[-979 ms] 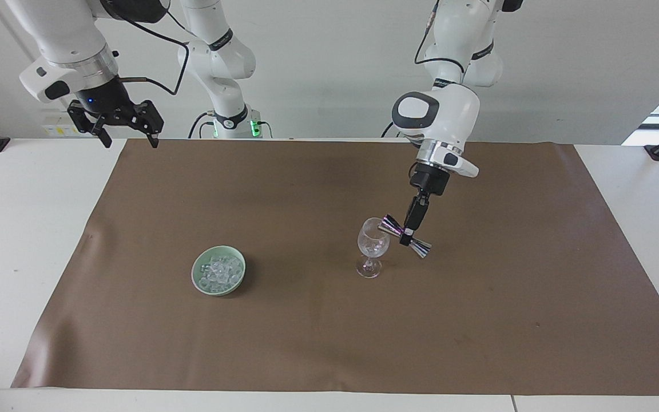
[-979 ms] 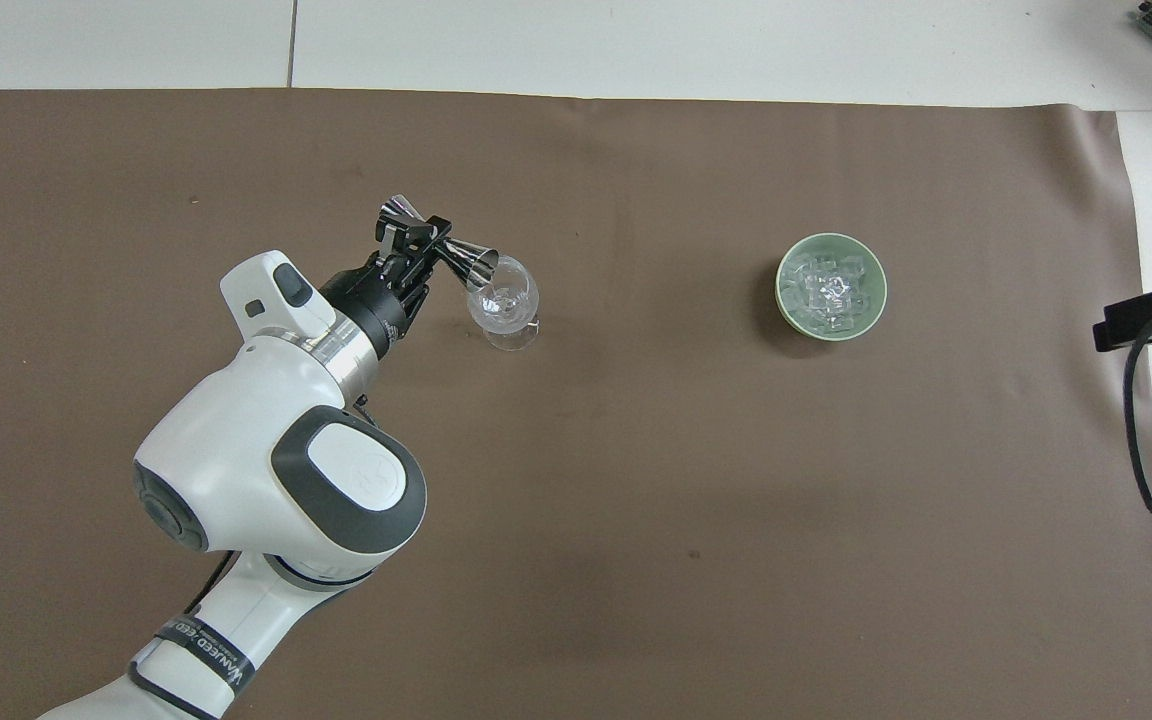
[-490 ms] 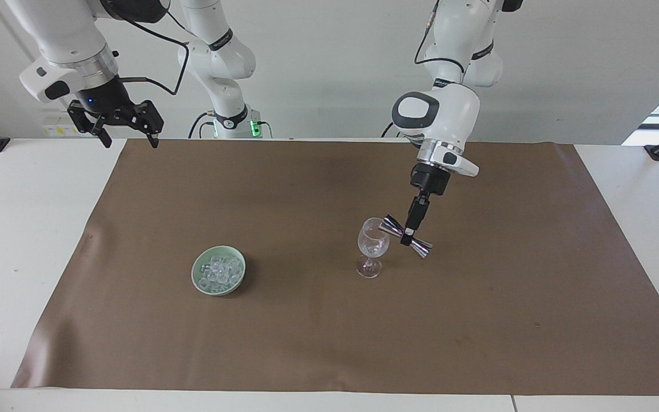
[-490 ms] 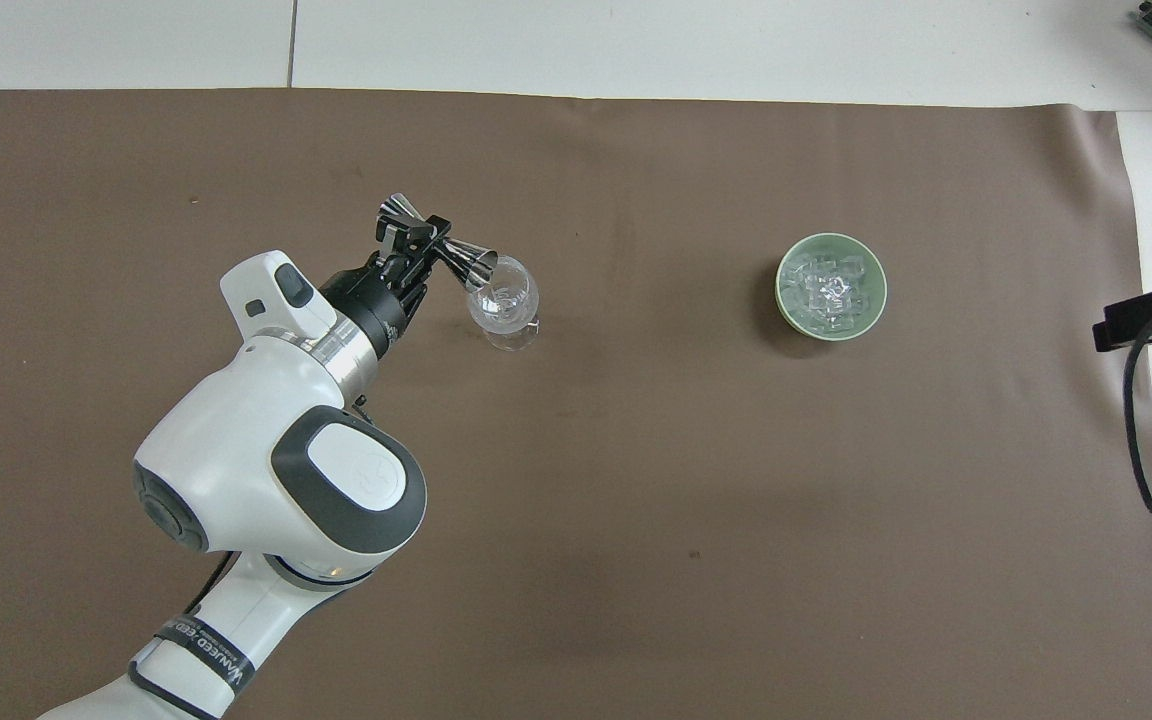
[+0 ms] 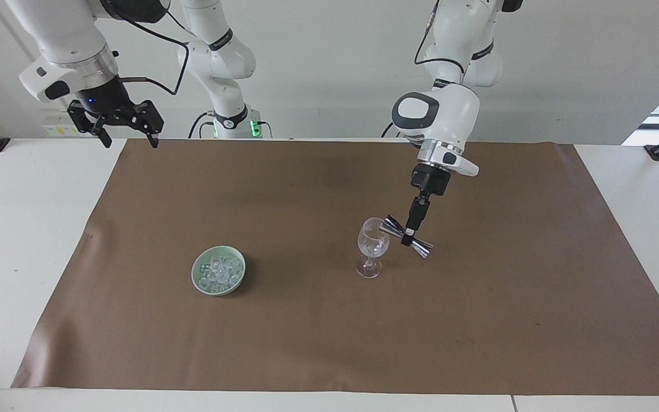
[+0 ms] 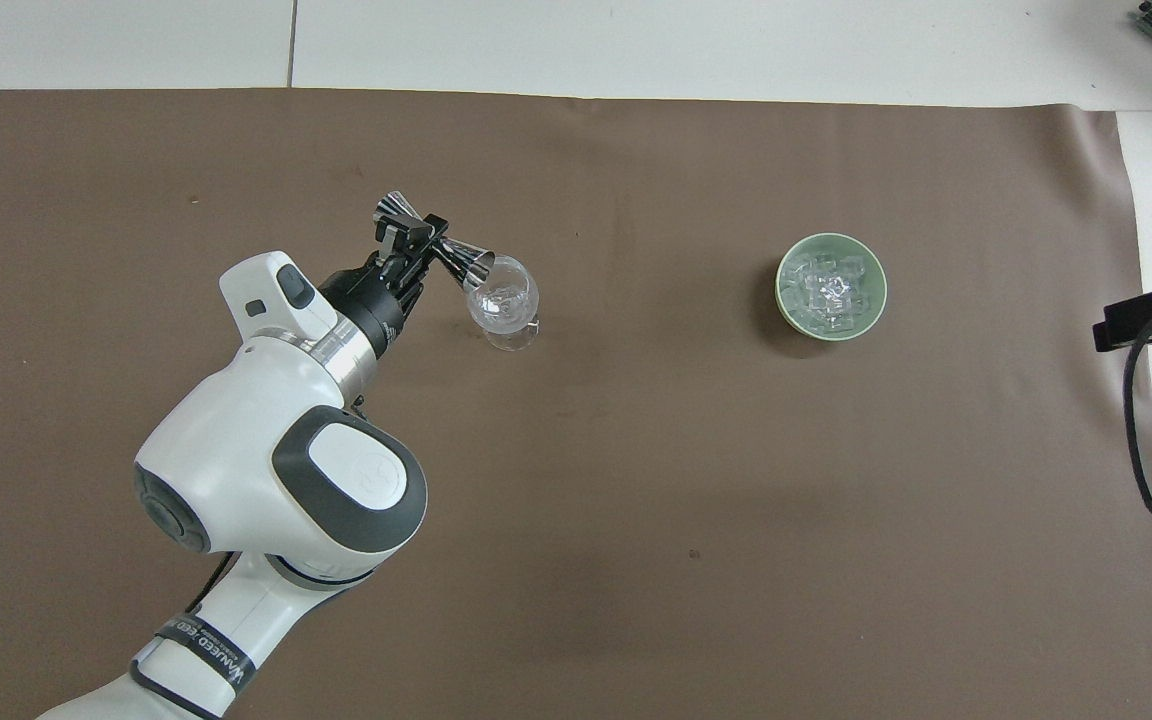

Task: Pour wine and add ice with both arms
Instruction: 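Hold the metal cup tipped over the glass to pour, then carry the metal cup back away from the glass with the left gripper, then lower the metal cup toward its starting spot on the mat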

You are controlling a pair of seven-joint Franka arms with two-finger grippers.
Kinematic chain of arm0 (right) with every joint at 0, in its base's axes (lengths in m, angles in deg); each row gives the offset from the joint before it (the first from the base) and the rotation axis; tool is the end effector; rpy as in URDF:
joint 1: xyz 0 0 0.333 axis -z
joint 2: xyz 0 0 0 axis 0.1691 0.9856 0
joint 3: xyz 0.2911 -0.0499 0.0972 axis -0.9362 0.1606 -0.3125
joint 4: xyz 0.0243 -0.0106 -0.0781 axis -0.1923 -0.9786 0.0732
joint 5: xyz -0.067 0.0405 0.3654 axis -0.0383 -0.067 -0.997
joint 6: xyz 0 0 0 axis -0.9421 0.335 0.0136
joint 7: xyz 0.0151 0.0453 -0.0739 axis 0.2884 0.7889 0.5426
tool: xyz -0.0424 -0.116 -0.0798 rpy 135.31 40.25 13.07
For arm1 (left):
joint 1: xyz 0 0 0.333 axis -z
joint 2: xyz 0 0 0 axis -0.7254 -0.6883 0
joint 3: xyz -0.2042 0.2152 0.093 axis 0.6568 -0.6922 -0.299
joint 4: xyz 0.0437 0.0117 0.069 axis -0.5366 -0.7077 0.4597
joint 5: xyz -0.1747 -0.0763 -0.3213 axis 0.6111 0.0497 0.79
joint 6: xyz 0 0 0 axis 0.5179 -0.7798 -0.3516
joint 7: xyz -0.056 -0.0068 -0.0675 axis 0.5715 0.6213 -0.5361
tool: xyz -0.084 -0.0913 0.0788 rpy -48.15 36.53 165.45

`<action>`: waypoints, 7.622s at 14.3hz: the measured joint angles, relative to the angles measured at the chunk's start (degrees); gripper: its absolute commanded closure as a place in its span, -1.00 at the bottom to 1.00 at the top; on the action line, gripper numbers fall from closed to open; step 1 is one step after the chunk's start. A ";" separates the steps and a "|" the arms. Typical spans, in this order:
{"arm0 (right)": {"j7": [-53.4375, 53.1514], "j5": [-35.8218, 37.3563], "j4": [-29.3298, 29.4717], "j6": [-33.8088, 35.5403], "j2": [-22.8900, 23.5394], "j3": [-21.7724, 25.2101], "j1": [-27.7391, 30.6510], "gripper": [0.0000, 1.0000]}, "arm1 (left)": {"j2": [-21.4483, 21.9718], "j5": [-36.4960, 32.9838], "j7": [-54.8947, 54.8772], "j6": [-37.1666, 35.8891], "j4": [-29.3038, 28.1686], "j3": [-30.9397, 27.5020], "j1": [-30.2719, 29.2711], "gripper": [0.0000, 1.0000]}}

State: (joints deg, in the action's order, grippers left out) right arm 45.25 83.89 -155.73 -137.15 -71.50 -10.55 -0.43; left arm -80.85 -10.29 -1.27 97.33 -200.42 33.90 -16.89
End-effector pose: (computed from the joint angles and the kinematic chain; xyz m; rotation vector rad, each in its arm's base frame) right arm 0.5247 -0.0354 0.6043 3.1039 0.0334 -0.0398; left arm 0.5472 -0.2606 0.4206 1.9333 1.1304 0.5896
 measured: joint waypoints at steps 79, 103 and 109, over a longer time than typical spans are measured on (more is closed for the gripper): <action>0.00 0.00 0.00 0.00 0.00 0.00 0.00 -1.00 | 5.97 1.65 22.03 -10.71 0.91 -1.44 -6.42 1.00; 0.00 0.00 0.00 0.00 0.00 0.00 0.00 -1.00 | 0.66 7.28 50.83 -60.16 -0.01 -1.87 -36.86 1.00; 0.00 0.00 0.00 0.00 0.00 0.00 0.00 -1.00 | -0.93 9.00 50.89 -60.16 -0.35 -1.84 -38.38 1.00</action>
State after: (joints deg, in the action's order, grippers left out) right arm 45.25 83.89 -155.73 -137.15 -71.50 -10.55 -0.43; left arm -81.78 -1.29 49.62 37.18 -200.77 32.06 -55.27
